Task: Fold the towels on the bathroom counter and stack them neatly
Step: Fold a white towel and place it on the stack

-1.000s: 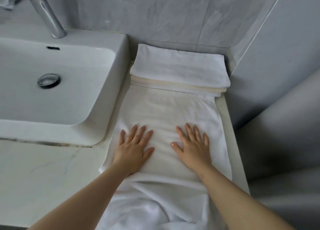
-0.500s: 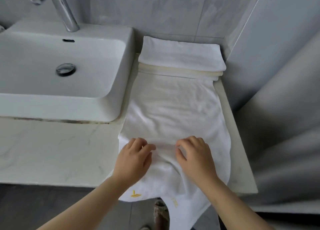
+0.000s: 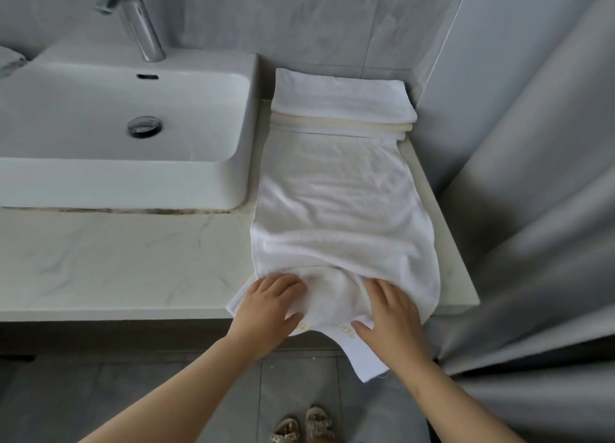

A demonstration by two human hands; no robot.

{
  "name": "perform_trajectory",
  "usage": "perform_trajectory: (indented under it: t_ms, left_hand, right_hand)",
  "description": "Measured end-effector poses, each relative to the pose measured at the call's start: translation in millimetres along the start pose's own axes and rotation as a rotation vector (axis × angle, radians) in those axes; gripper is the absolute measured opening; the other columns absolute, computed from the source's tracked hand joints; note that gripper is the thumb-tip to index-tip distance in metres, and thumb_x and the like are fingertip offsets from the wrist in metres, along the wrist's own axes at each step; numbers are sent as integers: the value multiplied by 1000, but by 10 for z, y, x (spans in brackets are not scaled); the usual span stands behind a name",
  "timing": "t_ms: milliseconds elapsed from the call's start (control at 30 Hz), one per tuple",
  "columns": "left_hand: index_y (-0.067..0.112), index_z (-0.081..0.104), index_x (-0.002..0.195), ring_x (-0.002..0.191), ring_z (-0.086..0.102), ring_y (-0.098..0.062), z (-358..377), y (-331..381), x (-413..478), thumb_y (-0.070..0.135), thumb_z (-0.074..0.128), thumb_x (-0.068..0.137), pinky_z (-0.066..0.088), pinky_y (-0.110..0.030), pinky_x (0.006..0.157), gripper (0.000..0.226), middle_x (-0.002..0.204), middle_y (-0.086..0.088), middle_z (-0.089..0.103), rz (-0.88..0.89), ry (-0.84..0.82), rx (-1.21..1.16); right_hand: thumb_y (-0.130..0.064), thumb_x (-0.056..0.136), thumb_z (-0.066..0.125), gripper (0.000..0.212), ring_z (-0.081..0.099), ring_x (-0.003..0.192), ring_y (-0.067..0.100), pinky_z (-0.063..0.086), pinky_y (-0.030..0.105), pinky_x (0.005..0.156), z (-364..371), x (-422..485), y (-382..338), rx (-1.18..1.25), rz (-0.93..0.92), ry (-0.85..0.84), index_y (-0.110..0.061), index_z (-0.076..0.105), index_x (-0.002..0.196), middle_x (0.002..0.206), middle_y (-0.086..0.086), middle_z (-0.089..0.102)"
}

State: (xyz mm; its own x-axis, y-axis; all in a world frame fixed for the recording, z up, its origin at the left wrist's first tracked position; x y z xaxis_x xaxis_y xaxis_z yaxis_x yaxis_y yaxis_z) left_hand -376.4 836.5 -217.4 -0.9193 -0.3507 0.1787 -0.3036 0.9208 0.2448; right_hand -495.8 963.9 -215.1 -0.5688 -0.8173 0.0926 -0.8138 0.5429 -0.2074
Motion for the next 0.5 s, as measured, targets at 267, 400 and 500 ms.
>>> perform_trajectory:
  t_ms: [267, 400, 500]
  left_hand:
    - [32, 70, 98, 66, 62, -17, -14, -4, 89, 44, 90, 31, 53, -28, 59, 70, 77, 9, 62, -70, -87, 149]
    - [26, 69, 75, 57, 57, -20, -46, 13, 79, 32, 91, 29, 47, -27, 52, 52, 69, 5, 58, -68, -97, 171]
    - [21, 62, 61, 52, 52, -19, -100, 56, 73, 23, 91, 29, 41, -25, 46, 42, 63, 4, 53, -49, -82, 199]
  right_hand:
    - [-3, 38, 87, 43, 63, 69, 23, 52, 33, 59, -64, 60, 117, 0, 1, 63, -16, 64, 72, 80, -2, 65]
    - [1, 57, 79, 26, 59, 68, 23, 40, 26, 62, -64, 55, 201, 130, 2, 37, -14, 61, 69, 76, -2, 64]
    - [-3, 74, 69, 11, 58, 76, 24, 37, 28, 68, -103, 43, 207, 167, 10, 3, -11, 62, 78, 82, -2, 63]
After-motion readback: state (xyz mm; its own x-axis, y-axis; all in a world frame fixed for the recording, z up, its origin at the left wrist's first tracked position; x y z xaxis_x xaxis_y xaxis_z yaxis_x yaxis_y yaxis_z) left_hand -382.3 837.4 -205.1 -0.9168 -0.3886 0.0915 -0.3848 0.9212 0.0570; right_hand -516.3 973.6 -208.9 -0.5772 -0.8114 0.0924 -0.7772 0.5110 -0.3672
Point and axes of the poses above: each hand's wrist, its own x-axis towards the middle knuckle, its own z-axis out of the palm, y = z × x, the point moved 10 cm from there along x, towards the middle knuckle
